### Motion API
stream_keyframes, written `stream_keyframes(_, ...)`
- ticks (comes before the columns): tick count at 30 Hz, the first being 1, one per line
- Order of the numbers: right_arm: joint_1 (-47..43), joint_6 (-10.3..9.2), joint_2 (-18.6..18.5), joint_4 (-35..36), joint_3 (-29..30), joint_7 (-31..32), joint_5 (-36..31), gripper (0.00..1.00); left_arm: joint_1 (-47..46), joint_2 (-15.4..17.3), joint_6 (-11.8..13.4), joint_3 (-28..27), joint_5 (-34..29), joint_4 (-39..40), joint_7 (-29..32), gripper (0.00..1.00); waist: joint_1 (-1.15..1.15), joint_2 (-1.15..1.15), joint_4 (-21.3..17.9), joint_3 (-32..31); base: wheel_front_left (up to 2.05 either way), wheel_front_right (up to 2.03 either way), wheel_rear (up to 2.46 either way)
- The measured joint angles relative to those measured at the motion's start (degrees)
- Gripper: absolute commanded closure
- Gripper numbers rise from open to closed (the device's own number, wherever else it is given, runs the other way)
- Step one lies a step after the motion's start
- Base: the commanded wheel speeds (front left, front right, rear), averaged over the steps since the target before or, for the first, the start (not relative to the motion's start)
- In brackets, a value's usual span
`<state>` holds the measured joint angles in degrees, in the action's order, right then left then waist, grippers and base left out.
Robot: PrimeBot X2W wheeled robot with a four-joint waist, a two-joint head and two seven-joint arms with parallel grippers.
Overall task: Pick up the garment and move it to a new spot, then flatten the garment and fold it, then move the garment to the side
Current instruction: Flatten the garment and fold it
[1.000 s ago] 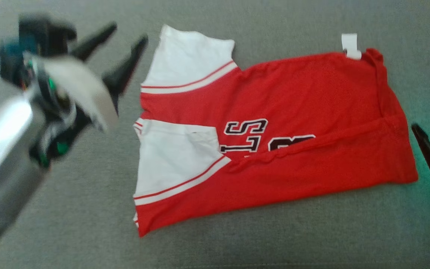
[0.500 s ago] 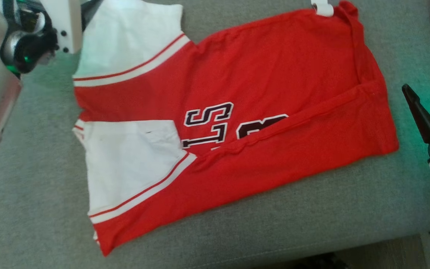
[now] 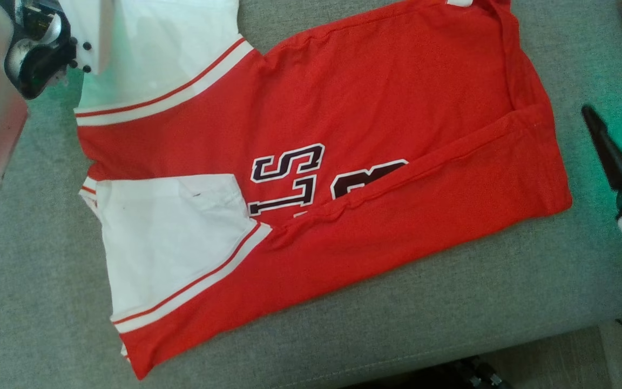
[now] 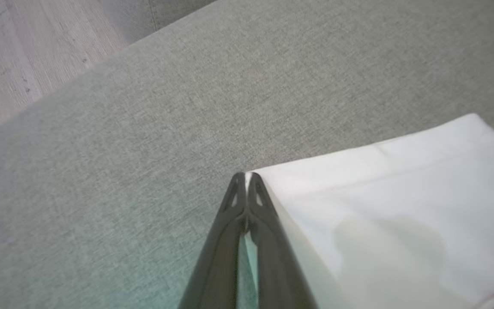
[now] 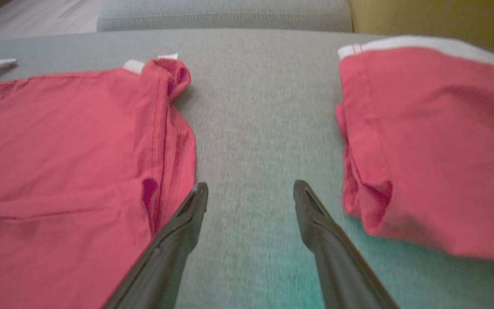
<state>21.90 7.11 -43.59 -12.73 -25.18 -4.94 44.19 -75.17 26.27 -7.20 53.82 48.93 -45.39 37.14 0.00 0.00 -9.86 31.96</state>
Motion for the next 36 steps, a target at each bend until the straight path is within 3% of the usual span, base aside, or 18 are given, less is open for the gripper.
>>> stream_keyframes(4,5.11,0.0,0.66,1.19,0.01,1.77,-0.43,0.0,-0.27,-0.09,-0.38,1.69,0.01,-0.51,-1.94,1.0,0.0,0.0,0.35,-0.46,0.0,0.0,0.0)
stream_keyframes(9,14.47,0.0,4.28,1.11,-3.54,7.71,-2.82,0.0,-0.27,-0.1,-0.38,4.02,1.82,0.11,-2.94,1.0,0.0,0.0,1.11,-1.13,0.0,0.0,0.0)
stream_keyframes(18,27.35,-0.01,13.77,-12.74,-10.59,18.3,-9.11,0.0,-2.05,-0.03,-0.38,7.8,4.35,2.98,-4.14,1.0,0.01,0.0,3.1,-1.83,0.0,0.0,0.0)
stream_keyframes(19,28.09,0.0,14.38,-14.12,-11.23,19.03,-9.57,0.04,-2.05,-0.01,-0.38,8.16,4.72,3.18,-4.49,1.0,0.0,0.0,3.28,-1.94,0.0,0.0,0.0)
stream_keyframes(23,30.09,0.0,16.05,-18.81,-12.44,20.17,-11.21,0.5,-2.05,0.18,-0.38,9.61,5.9,3.68,-5.05,1.0,0.0,0.0,3.79,-2.38,0.0,0.0,0.0)
stream_keyframes(29,32.17,0.0,17.67,-23.94,-12.8,20.59,-12.28,0.69,-2.06,0.49,-0.38,11.29,7.45,3.85,-6.58,1.0,0.0,0.0,4.19,-2.95,0.0,0.0,0.0)
stream_keyframes(33,32.93,0.0,18.14,-25.74,-12.82,19.63,-12.2,1.0,-2.07,0.6,-0.38,12.41,7.66,4.09,-8.69,1.0,0.0,0.0,4.38,-3.25,0.0,0.0,0.0)
stream_keyframes(36,33.0,0.0,18.16,-26.72,-12.38,17.86,-11.18,1.0,-2.09,0.73,-0.38,13.16,7.67,4.6,-10.93,1.0,0.0,0.0,4.56,-3.46,0.0,0.0,0.0)
